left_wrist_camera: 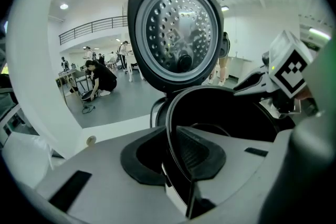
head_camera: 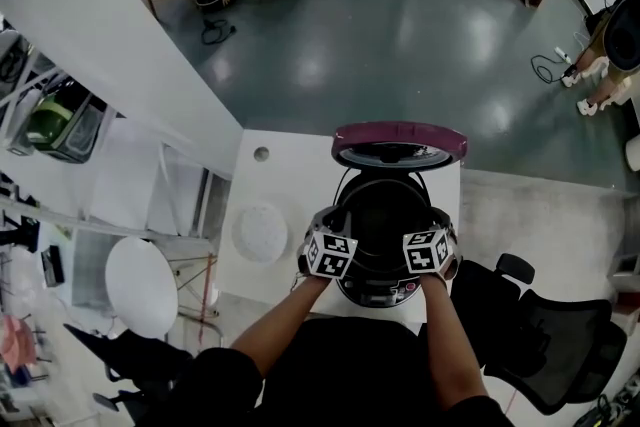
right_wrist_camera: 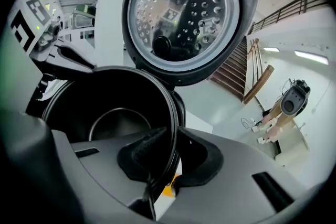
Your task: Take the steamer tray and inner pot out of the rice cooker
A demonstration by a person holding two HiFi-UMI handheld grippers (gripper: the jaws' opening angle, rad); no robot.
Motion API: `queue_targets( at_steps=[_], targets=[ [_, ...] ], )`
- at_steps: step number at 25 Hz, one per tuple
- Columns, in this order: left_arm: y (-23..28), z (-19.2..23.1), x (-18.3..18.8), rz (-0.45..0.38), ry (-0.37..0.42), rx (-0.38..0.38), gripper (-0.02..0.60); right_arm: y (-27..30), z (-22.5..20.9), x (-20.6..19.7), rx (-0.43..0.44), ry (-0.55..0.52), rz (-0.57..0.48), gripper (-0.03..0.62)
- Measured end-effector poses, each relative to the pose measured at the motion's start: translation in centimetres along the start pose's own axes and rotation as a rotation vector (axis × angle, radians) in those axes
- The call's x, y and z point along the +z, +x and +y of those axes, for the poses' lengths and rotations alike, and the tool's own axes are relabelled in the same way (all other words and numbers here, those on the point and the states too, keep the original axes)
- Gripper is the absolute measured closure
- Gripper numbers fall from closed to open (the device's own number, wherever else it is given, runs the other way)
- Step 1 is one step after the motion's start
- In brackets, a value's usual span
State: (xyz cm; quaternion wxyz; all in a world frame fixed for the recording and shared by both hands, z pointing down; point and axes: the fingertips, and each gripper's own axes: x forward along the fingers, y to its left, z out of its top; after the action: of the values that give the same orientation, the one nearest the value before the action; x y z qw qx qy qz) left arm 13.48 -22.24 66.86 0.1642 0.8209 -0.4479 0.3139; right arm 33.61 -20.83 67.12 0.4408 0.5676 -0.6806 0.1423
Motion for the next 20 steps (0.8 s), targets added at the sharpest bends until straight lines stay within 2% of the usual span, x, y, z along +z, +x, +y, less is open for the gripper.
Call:
queue_targets(
  at_steps=[9,15,20],
  targets=[
    [-1.1,0.5,0.6,-0.018,-0.132,-0.008,0.545,-1.0,-0.3,0.4,0.1,0.204,-0.033,0.557],
    [-1.6,0.7,1.4,-0.033,-0.179,-0.017,0.552,-1.7,-0.9,0.7,0.143,0.282,-0.069,0.562],
    [-2.7,0.6,2.3,-0.058,-0.18,-0.016,0.552,-3.0,-1.3,1.5,0.151,0.278,-0.105,0.563]
  ],
)
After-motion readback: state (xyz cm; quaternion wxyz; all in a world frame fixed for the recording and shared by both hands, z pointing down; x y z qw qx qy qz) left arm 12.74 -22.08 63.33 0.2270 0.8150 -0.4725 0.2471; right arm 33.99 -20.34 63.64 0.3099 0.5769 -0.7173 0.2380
